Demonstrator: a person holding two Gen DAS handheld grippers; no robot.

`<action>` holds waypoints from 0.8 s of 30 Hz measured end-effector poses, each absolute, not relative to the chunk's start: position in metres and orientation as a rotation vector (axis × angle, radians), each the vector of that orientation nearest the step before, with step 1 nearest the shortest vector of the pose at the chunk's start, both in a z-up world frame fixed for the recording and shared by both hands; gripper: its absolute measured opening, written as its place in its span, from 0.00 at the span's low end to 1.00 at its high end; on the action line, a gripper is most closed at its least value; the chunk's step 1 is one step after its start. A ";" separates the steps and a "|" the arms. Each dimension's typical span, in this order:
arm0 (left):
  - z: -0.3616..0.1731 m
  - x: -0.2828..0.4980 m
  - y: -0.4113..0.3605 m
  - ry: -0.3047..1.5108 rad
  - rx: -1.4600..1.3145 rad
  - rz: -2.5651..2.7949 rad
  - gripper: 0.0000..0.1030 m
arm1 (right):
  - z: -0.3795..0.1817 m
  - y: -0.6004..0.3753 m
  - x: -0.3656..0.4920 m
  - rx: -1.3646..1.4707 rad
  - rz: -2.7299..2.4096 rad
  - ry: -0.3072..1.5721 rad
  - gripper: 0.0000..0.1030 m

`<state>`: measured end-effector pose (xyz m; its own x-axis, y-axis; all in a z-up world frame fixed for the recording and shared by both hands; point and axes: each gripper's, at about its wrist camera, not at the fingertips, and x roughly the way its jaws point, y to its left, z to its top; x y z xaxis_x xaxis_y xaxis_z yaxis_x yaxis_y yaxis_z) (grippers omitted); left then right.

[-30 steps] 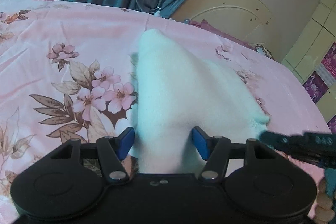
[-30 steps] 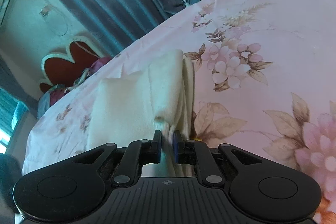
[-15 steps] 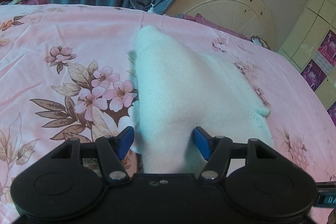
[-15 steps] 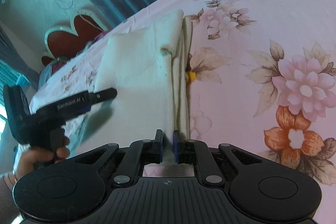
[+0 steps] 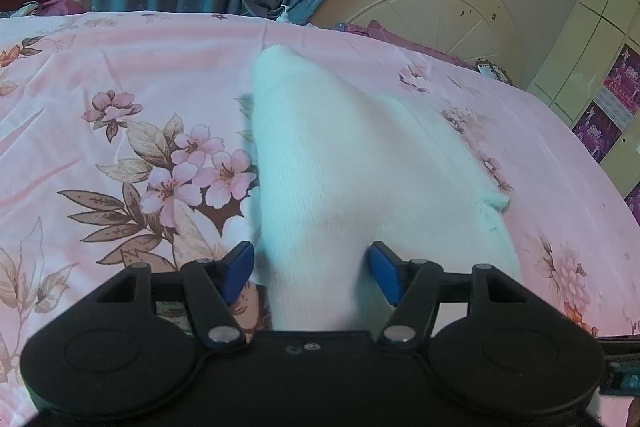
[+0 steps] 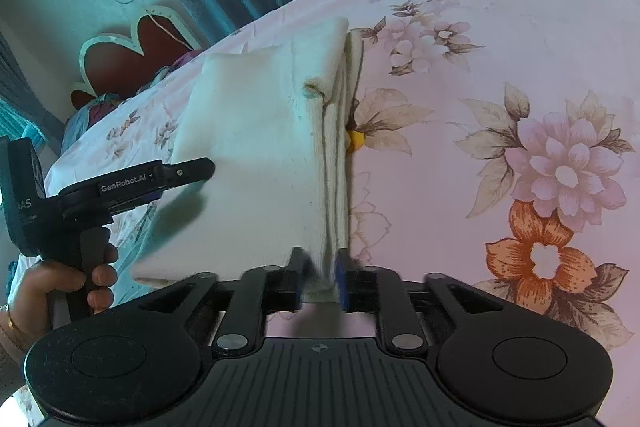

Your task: Fold small clothes

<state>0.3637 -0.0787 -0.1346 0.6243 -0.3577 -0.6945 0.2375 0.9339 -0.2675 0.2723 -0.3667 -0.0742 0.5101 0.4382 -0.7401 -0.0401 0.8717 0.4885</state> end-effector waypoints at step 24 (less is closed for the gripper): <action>-0.112 0.360 -0.080 0.822 -0.139 -0.374 0.61 | -0.051 -0.393 0.287 0.472 0.337 0.962 0.33</action>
